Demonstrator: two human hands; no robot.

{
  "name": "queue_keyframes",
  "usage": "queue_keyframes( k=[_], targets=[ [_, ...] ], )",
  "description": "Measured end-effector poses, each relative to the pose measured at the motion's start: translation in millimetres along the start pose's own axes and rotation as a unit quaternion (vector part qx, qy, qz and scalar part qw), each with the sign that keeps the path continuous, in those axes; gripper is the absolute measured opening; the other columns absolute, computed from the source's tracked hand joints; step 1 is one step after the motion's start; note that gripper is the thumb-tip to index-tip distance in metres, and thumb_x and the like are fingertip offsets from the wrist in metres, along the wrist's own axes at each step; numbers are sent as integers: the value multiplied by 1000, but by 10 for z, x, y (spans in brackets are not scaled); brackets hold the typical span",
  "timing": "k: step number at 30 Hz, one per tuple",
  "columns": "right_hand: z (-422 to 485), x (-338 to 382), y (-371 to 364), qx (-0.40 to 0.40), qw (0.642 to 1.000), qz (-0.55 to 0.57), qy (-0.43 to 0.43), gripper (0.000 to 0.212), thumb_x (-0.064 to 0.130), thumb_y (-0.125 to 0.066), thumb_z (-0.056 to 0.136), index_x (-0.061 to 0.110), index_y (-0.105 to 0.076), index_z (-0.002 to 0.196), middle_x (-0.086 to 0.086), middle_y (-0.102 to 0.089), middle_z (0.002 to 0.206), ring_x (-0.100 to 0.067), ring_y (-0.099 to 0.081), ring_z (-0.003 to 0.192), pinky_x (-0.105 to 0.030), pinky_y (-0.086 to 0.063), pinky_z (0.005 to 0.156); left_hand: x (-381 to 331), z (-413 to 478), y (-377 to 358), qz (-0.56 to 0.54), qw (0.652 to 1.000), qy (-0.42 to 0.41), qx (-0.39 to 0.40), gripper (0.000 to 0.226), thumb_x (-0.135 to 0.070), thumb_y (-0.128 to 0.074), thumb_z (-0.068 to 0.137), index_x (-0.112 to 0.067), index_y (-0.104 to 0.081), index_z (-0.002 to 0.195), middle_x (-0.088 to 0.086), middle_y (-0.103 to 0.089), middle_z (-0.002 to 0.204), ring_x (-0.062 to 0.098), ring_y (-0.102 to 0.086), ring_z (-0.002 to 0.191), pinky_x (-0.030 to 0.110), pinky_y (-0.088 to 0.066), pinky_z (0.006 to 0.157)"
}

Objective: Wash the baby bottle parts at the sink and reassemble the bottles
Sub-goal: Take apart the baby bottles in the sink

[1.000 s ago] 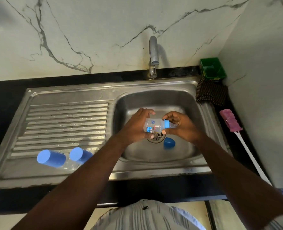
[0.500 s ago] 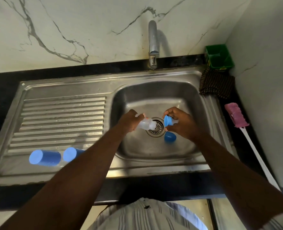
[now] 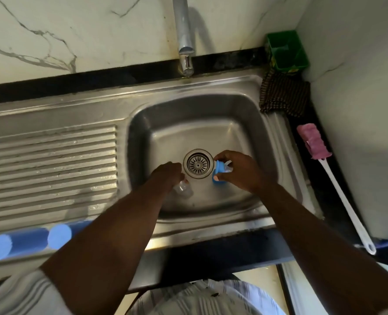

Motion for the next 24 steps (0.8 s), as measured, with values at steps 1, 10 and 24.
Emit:
queue_keyframes(
  k=[1,10,24],
  targets=[
    [-10,-7,7,-2,1000,5,-4,52,20,-89,71,19,-66,118,7,-64,107,-2,-58,86,-1,-40,70,26,7,-20,7,1000,4,0,41,-46,-55,97,-16,-56,126,17,-56,126,37,-57,116,39,-47,91],
    [-106,59,66,-14,999,32,-10,50,20,-88,72,19,-66,118,6,-67,109,-11,-64,101,-29,-54,91,19,-82,133,22,999,19,-44,49,-50,-53,97,-16,-51,132,14,-52,134,34,-51,125,43,-44,99],
    [-243,417,211,-137,988,40,52,44,15,-88,69,13,-69,109,-2,-70,104,-20,-65,95,-34,-53,87,-928,-1074,587,-603,788,-120,1,16,-25,-61,100,-11,-67,104,17,-62,95,23,-62,83,26,-57,73]
  ],
)
Point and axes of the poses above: each hand's wrist, its own z-axis towards the middle knuckle, its own y-axis out of the back of the hand, x = y × z, the point moved 9 cm from there along z, towards the middle knuckle
